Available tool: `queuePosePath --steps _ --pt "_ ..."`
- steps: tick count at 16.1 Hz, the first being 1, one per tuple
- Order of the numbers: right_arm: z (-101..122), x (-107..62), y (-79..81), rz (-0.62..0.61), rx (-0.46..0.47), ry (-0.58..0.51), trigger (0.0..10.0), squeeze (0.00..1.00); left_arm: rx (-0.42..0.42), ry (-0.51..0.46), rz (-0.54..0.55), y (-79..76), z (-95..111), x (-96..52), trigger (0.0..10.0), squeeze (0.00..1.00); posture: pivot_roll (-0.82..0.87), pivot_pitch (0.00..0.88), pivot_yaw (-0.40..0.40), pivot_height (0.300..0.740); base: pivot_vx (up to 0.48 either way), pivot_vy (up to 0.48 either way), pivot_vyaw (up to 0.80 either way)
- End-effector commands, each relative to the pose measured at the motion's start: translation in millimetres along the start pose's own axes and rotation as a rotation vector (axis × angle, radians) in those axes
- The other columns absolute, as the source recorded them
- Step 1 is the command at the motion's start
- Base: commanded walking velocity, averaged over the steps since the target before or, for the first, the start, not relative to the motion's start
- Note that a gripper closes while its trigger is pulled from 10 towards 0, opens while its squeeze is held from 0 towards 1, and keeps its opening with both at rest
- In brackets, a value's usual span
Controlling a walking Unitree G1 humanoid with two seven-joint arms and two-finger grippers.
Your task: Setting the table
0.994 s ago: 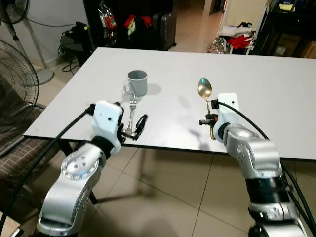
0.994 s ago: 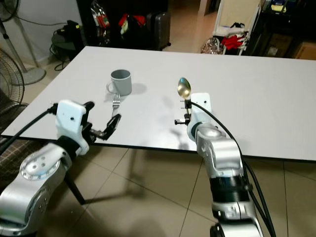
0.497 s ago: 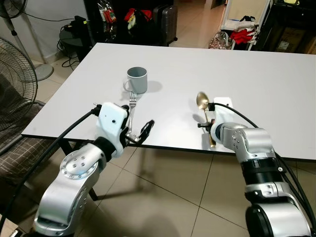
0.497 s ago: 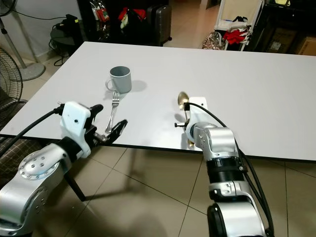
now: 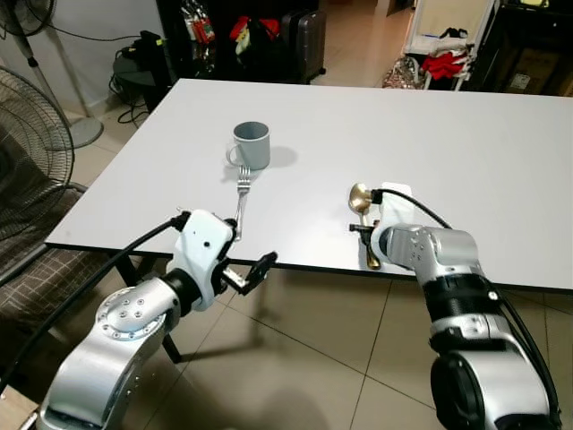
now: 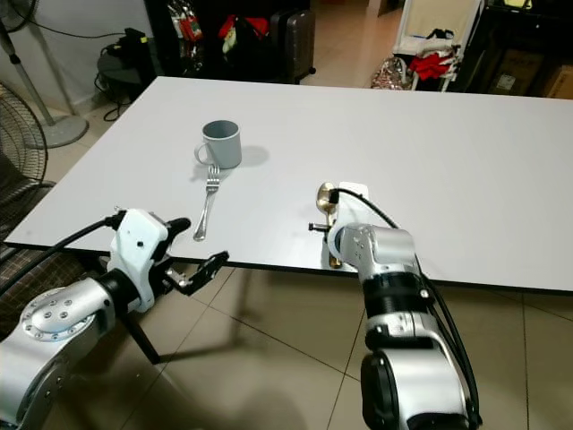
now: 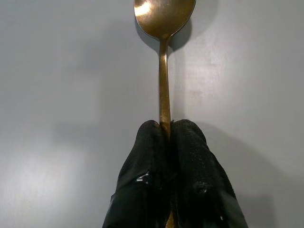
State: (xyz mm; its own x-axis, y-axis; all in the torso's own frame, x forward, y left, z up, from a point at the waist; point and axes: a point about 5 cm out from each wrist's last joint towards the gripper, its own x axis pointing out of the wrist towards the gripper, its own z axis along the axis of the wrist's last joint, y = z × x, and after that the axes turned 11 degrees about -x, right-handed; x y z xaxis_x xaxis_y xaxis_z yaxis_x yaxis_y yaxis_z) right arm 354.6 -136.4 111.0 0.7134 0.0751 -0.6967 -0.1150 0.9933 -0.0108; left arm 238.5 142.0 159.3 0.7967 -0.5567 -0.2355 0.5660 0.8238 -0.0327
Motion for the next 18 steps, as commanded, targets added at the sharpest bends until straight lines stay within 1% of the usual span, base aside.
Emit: queuePosePath --steps 1,5,8,15,16,17,18 --pt "-0.7 1.9 1.8 0.004 0.006 0.005 10.0 0.0 0.007 0.007 0.0 1.4 1.0 -1.5 10.0 0.0 -0.02 0.0 0.055 0.74 0.0 0.0 0.0" --pt "8.7 9.2 0.6 -0.012 -0.035 -0.014 10.0 0.0 0.019 0.016 -0.001 4.3 2.4 -3.3 10.0 0.0 -0.02 0.0 0.055 0.74 0.0 0.0 0.0" --pt "8.7 13.7 -3.4 -0.028 -0.06 -0.023 10.0 0.0 0.018 0.018 -0.001 4.5 2.8 -4.4 10.0 0.0 -0.01 0.0 0.052 0.74 0.0 0.0 0.0" --pt "4.3 18.4 -5.4 -0.021 -0.047 0.001 10.0 0.0 0.012 0.012 -0.006 4.4 4.9 -2.0 10.0 0.0 -0.01 0.0 0.056 0.74 0.0 0.0 0.0" --pt "3.9 18.8 -6.1 -0.021 -0.043 0.003 10.0 0.06 0.012 0.011 -0.006 4.5 5.4 -1.2 10.0 0.0 -0.01 0.0 0.057 0.74 0.0 0.0 0.0" --pt "3.5 19.1 -6.8 -0.022 -0.04 0.007 10.0 0.34 0.011 0.01 -0.008 4.6 5.8 -0.6 10.0 0.0 -0.01 0.0 0.059 0.74 0.0 0.0 0.0" --pt "2.8 19.4 -7.0 -0.021 -0.039 0.011 10.0 0.68 0.011 0.01 -0.009 4.5 5.9 -0.5 10.0 0.0 -0.01 0.0 0.059 0.74 0.0 0.0 0.0"
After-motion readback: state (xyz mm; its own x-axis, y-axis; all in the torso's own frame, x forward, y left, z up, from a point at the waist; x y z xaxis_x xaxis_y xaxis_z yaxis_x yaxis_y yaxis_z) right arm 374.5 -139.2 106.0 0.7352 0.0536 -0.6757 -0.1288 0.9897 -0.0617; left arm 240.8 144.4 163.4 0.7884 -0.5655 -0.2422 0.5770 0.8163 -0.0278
